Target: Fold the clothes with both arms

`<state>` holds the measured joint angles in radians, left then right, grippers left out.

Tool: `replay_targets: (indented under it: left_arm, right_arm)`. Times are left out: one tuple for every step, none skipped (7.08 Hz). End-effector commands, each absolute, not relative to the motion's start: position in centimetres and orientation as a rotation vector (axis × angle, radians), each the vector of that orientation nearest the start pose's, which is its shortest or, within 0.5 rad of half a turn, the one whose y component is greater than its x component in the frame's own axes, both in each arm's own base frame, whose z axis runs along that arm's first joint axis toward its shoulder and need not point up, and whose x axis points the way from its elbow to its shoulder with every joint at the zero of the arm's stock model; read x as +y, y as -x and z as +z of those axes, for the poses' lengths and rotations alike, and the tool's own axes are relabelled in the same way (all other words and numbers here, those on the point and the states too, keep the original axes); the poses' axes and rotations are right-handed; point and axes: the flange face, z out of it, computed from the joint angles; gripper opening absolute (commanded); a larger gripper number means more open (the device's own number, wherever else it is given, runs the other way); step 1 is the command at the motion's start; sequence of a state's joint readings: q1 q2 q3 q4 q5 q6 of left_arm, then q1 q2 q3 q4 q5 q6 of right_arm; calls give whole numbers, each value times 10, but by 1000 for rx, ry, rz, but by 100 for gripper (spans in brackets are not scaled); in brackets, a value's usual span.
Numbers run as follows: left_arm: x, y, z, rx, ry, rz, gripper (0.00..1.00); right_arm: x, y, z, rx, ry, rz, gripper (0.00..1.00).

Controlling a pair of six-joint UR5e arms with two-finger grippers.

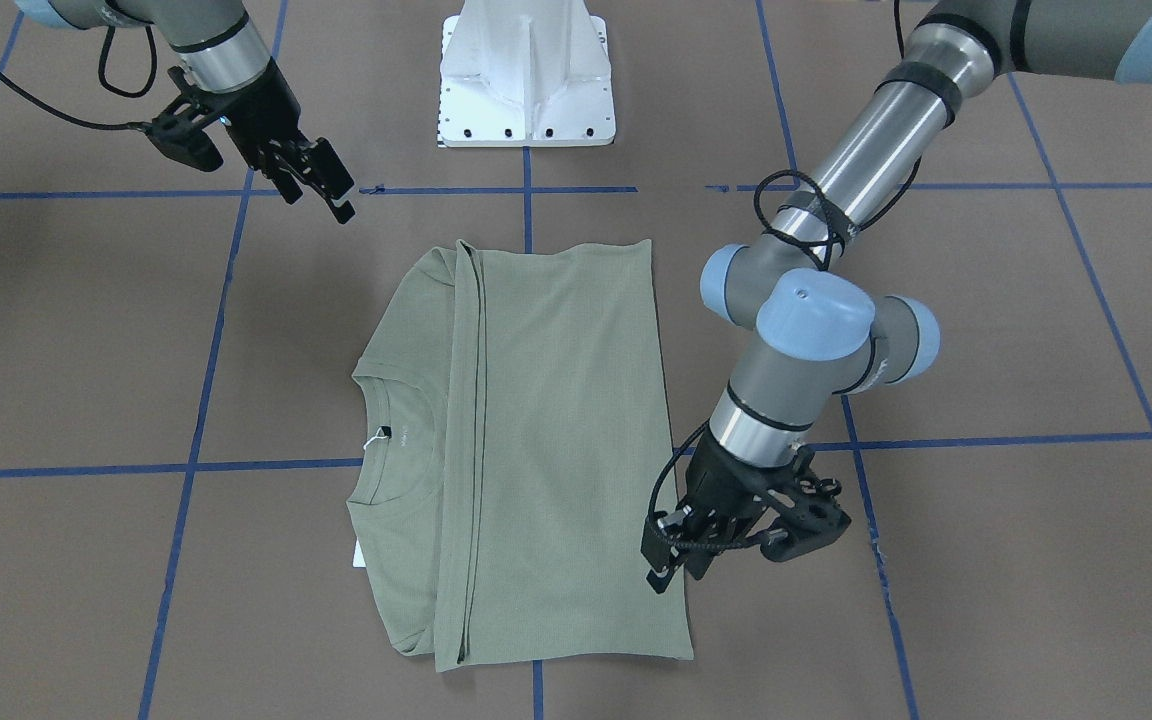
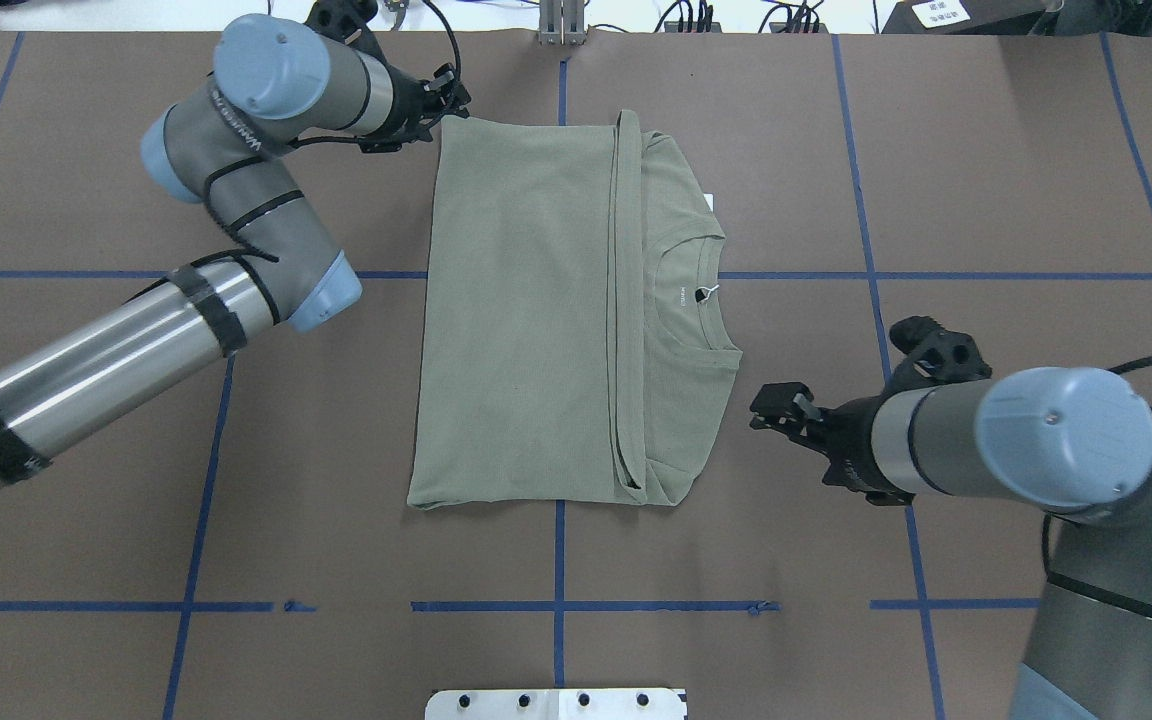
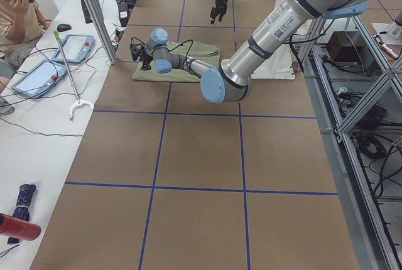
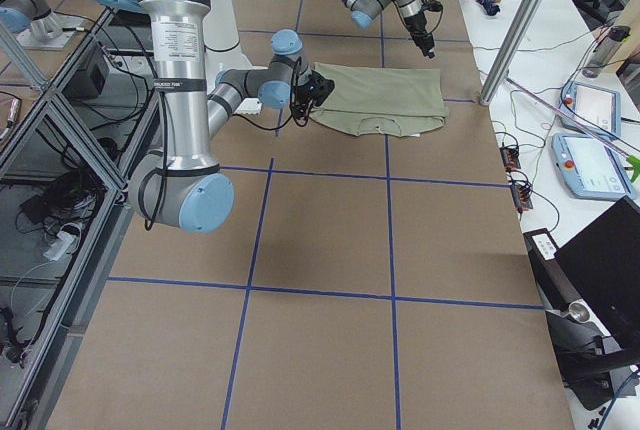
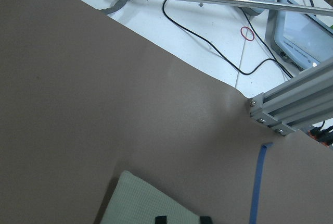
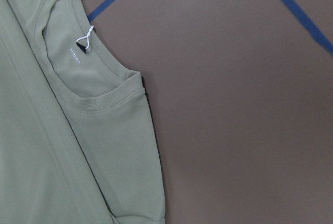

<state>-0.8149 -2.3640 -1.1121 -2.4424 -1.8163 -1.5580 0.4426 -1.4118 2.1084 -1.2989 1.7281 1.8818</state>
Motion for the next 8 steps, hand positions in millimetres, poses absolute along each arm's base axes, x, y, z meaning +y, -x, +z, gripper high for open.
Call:
replay_targets:
  left_arm:
    - [-570, -444, 292, 1244, -218, -464, 65]
    - [-568, -442, 292, 1247, -218, -462, 65]
    - [-567, -443, 293, 1246, -215, -460, 65]
    - [-567, -443, 295, 1243, -216, -459, 65]
    - [-567, -443, 296, 1243, -217, -456, 65]
    - [-565, -444, 302, 1237, -214, -456, 65]
    - [-564, -443, 306, 1237, -215, -455, 65]
    - [-564, -443, 309, 1233, -212, -458, 65]
  right_arm:
    - [-365, 498, 251, -811, 15, 391, 100]
    - [-367, 510, 247, -769, -34, 233, 100]
    - [-370, 526, 248, -743, -75, 86, 100]
    - [-377, 561, 236, -683, -93, -49, 100]
    - [-388, 586, 214, -620, -104, -162, 100]
    - [-382, 591, 220, -600, -104, -227, 100]
    - [-376, 600, 226, -582, -91, -258, 100]
    - [-372, 605, 233, -562, -83, -288, 100]
